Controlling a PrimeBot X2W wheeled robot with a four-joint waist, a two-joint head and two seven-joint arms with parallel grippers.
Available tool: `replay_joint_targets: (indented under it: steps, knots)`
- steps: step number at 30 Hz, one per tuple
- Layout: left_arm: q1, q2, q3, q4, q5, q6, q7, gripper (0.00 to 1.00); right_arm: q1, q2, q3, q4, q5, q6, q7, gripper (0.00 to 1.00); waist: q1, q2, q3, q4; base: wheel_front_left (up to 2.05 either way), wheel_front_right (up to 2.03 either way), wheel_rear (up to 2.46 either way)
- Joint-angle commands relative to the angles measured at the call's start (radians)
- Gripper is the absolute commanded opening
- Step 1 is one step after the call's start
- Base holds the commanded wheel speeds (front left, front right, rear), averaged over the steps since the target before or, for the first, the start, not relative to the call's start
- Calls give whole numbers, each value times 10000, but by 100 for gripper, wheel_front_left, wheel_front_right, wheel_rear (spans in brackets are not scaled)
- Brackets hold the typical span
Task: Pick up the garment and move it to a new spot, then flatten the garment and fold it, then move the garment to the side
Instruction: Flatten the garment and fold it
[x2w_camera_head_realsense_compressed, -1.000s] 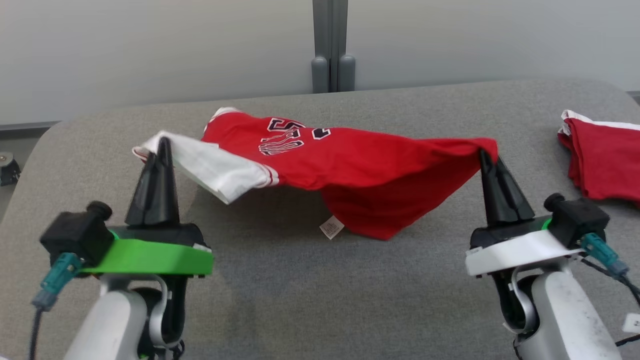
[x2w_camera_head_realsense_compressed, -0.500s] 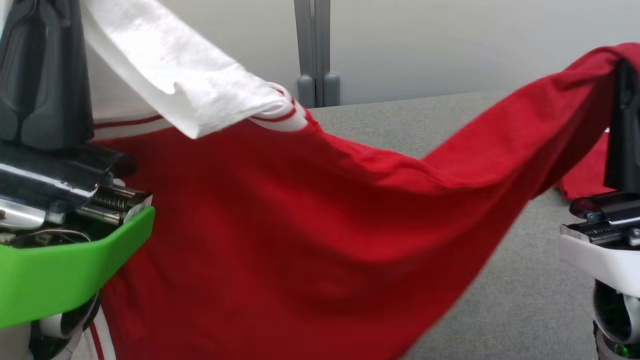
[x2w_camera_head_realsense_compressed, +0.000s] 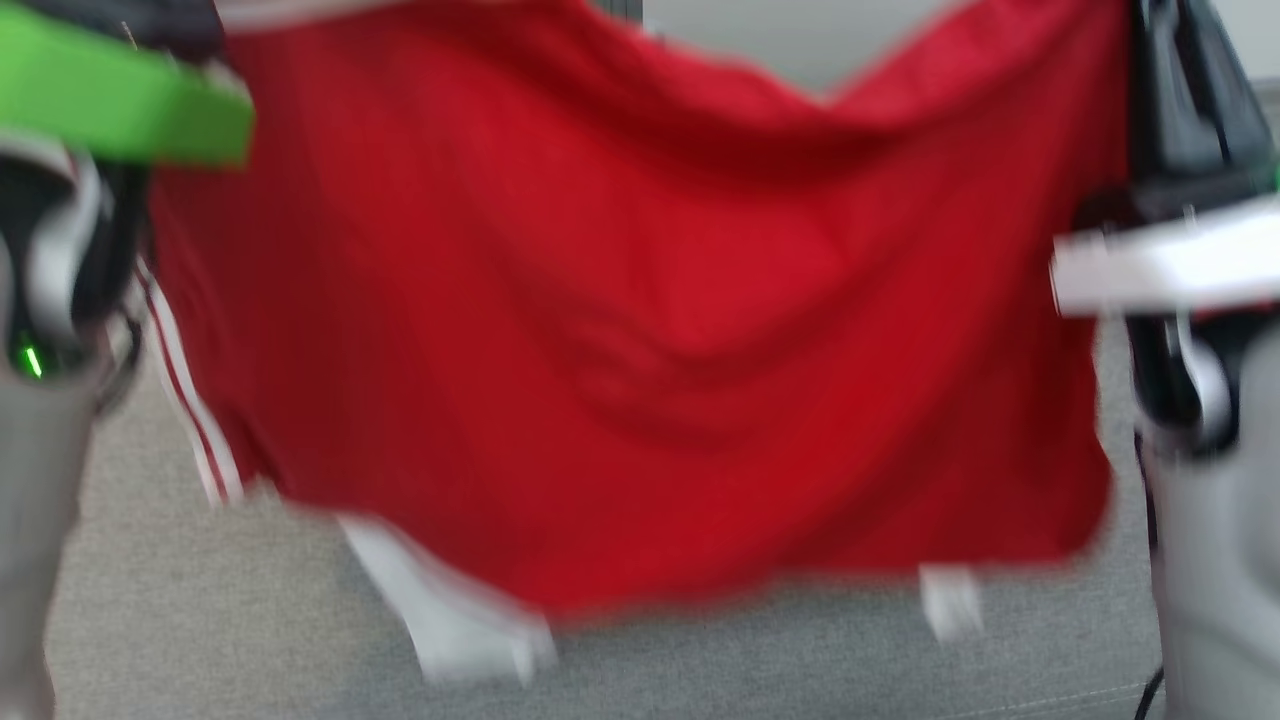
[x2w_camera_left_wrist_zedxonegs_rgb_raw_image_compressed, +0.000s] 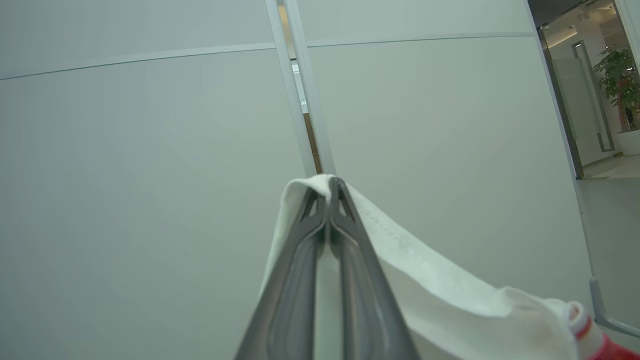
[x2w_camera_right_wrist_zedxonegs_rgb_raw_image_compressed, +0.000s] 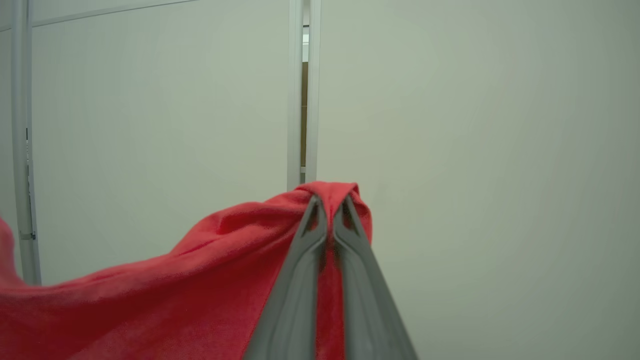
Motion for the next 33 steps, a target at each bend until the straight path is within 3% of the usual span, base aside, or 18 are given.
replay_joint_targets:
  steps: [1, 7, 13, 23, 28, 33]
  knots:
    - [-855, -139, -34, 843, 235, -159, -175, 0, -1108, -100, 173, 858, -149, -14, -176, 0, 0, 0, 1292, -63, 0, 0, 0]
    - [-4016, -564, -217, 4546, 1387, -210, -1604, 0, -5533, 96, -19, 5370, -1403, -16, -1157, 0, 0, 0, 2139, -4, 0, 0, 0]
    - [-5521, -1334, -414, 7060, 1617, -345, -3240, 0, -7942, 492, -878, 8666, -2989, -16, -2138, 0, 0, 0, 3101, 397, 0, 0, 0]
    - [-4247, -2568, -481, 9307, 1113, -843, -4076, 0, -7879, 558, -2465, 12038, -4516, -16, -3202, 0, 0, 0, 4545, 1046, 0, 0, 0]
    - [-3257, -2780, -159, 9198, 936, -1131, -4086, 0, -7667, 572, -2835, 12800, -4715, -16, -3408, 0, 0, 0, 4759, 1115, 0, 0, 0]
    - [-2523, -2838, 245, 8958, 755, -1283, -4090, 0, -7458, 569, -2472, 12838, -4231, -16, -3443, 0, 0, 0, 4655, 1057, 0, 0, 0]
